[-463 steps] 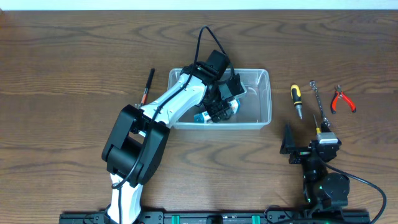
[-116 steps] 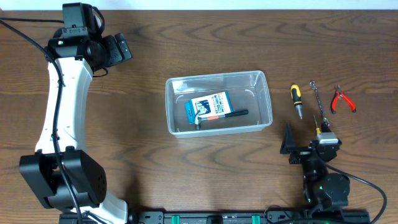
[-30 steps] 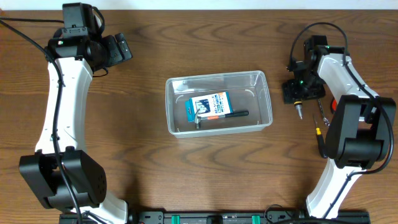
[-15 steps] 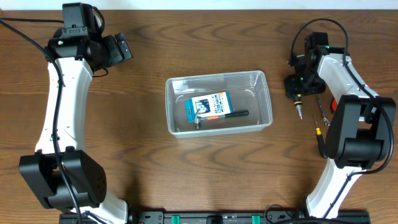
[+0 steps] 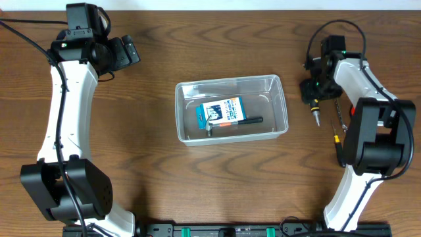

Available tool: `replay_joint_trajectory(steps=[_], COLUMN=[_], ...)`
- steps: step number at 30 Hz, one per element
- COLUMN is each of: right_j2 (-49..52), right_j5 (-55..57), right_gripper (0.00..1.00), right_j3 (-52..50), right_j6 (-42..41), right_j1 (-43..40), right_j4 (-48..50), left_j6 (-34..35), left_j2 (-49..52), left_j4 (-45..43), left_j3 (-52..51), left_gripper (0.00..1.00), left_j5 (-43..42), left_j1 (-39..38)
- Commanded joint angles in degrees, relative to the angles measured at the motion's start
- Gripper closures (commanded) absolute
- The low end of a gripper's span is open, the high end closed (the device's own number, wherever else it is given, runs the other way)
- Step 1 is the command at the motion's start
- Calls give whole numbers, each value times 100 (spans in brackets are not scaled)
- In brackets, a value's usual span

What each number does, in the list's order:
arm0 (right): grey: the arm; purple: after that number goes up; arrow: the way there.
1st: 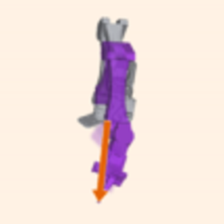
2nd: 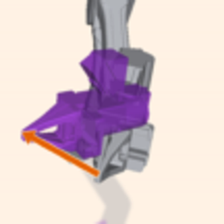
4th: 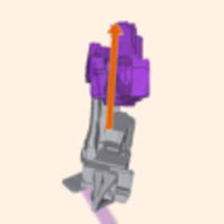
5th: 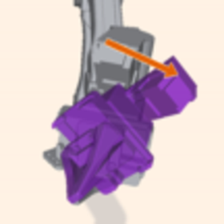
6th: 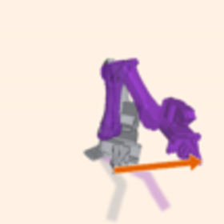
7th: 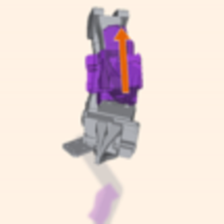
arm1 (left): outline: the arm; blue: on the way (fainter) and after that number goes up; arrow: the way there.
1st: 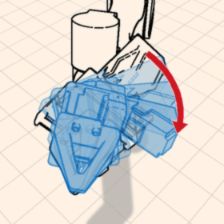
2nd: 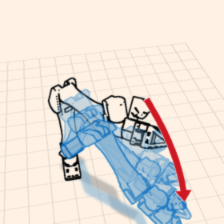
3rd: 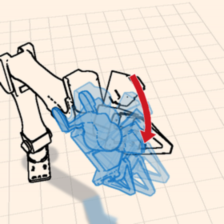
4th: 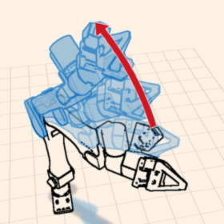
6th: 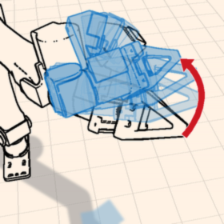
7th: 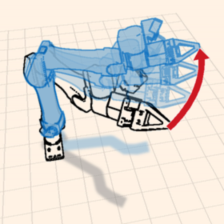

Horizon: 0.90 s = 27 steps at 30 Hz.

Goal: Pack container
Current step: 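Lower the right gripper and grasp the yellow-black screwdriver handle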

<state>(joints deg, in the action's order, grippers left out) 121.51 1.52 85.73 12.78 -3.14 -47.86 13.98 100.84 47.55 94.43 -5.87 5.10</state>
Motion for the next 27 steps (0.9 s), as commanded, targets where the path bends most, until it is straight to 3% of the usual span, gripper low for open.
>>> replay_joint_trajectory(steps=[1, 6, 11, 12, 16, 21, 27], right_j2=[103, 103, 103, 103, 103, 96, 96], right_j5=[39, 39, 42, 42, 42, 44, 37], right_gripper=[36, 38, 78, 80, 79, 87, 92], right_j3=[-201, -369, -422, -422, -422, -385, 315], right_j6=[-7, -4, -4, -4, -7, -7, -9], right_j1=[7, 7, 7, 7, 7, 7, 15], right_j4=[98, 227, 243, 243, 214, 170, -417], left_j6=[72, 72, 72, 72, 72, 72, 72], left_j2=[0, 0, 0, 0, 0, 0, 0], left_j4=[9, 9, 9, 9, 9, 9, 9], left_j3=[79, 79, 79, 76, 79, 79, 79], left_gripper=[2, 2, 2, 2, 2, 2, 2], left_j5=[-13, -13, -13, -13, -13, -13, -13], left_j1=[9, 9, 9, 9, 9, 9, 9])
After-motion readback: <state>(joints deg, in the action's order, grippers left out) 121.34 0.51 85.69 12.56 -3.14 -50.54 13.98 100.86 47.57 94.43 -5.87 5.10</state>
